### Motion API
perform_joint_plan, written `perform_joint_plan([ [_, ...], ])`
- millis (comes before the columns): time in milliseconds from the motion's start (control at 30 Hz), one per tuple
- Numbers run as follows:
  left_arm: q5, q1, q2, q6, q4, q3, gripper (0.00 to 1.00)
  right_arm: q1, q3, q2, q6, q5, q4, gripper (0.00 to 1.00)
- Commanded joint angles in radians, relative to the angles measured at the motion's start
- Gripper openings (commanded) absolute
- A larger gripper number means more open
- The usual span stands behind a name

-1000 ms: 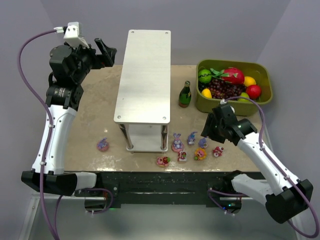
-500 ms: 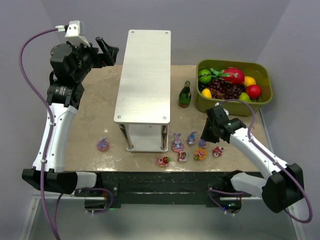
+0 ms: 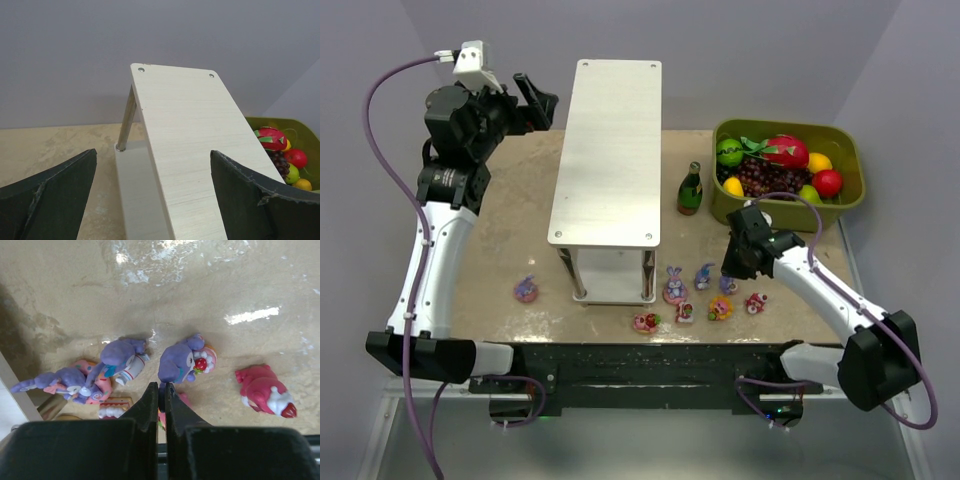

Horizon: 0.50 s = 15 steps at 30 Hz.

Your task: Place and organize the plastic toys onto the shelf

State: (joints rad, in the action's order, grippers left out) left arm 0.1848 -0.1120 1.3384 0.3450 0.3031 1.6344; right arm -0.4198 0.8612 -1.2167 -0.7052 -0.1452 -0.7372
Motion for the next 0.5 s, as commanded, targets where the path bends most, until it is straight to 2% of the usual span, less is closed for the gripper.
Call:
perform_joint_plan([
  [0, -0.007, 0.005, 0.007, -0.009, -0.022, 0.031, 1.0, 0.001, 0.14, -0.006, 0.044, -0.066, -0.057, 0.0],
  [233, -0.015, 0.005, 0.011, -0.009, -0.007, 0.036, 1.0, 0.003, 0.479, -0.093, 0.11, -0.086, -0.125, 0.0],
  [467, -0.022, 0.005, 0.01, -0.029, 0.034, 0.042, 1.0, 0.047, 0.937, -0.257, 0.19, -0.016, -0.208, 0.0],
])
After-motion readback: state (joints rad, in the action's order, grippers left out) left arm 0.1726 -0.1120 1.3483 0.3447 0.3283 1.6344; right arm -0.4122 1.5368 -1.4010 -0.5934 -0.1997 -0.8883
